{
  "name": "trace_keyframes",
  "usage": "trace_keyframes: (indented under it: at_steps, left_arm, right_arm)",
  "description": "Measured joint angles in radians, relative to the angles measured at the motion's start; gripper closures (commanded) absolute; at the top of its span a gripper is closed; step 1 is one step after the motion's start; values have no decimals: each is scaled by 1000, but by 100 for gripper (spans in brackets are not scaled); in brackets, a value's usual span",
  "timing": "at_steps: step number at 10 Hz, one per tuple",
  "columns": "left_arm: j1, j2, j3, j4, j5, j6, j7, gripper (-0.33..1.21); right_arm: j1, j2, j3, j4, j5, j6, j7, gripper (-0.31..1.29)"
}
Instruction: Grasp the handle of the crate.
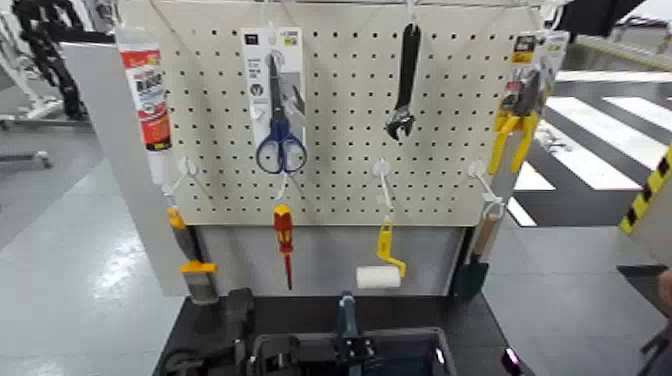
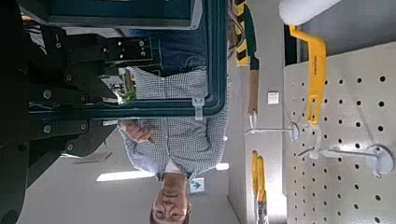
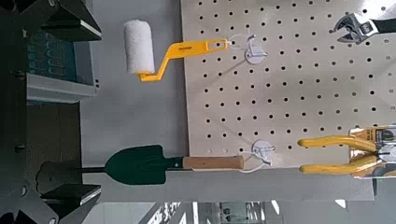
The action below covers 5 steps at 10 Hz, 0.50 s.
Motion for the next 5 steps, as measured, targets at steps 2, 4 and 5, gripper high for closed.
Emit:
trace_keyframes:
  at_steps: [2,4,5]
  left_arm:
    - [0,11,-12,-26,44,-16,24,119]
    - [5,8,-14,-37,58,-29,24,119]
    - [10,3,-13,-37,64,-29,23,119]
  right_arm:
    - [0,1,-1,-4,7,5,0,15]
    - [0,2,-1,-6,9,7,0,15]
    - [0,2,0,-6,10,6,0,15]
